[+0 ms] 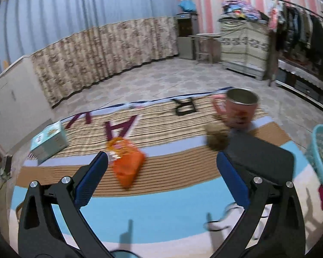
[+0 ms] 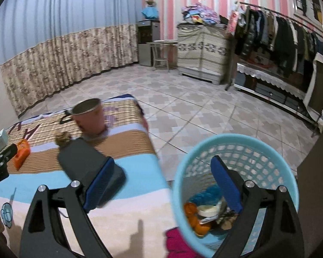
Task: Collect trash
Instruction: 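Turn both tools back from the basket toward the mat, then lower the left tool onto the orange chip bag and grasp it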
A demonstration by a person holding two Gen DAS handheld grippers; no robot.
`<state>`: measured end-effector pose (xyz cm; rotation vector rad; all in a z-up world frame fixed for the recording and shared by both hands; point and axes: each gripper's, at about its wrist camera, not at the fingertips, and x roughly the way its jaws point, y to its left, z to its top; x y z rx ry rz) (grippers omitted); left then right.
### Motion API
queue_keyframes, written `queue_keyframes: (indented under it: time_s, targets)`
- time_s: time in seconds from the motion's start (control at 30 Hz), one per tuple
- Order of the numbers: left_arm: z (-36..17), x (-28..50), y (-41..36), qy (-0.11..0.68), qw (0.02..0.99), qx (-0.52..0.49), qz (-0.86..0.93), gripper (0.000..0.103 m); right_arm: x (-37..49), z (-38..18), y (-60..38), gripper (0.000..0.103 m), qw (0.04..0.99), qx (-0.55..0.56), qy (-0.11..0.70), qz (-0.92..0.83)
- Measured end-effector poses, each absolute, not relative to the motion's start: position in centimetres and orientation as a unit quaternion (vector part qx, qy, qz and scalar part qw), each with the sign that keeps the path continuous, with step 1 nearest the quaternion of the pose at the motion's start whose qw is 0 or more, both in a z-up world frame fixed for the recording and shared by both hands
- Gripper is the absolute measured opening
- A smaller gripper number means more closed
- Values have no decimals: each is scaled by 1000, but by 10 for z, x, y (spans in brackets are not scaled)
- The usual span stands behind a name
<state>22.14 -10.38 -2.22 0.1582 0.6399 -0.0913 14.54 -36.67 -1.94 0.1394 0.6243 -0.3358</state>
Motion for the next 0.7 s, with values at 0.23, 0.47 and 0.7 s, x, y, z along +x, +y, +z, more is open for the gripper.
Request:
queue_keyframes:
  time_s: [0.23, 0.47, 0.7]
  targets:
    - [-41, 241, -54, 341, 939, 43, -24, 97, 159, -23, -324, 89, 941, 57, 309, -124]
    - [-61, 261, -40, 364, 931, 35, -15, 97, 180, -29, -296, 89, 941, 39, 321, -98]
    - [-73, 287, -38, 389, 921, 26, -15, 96, 207, -39, -278, 89, 939, 31, 332, -80]
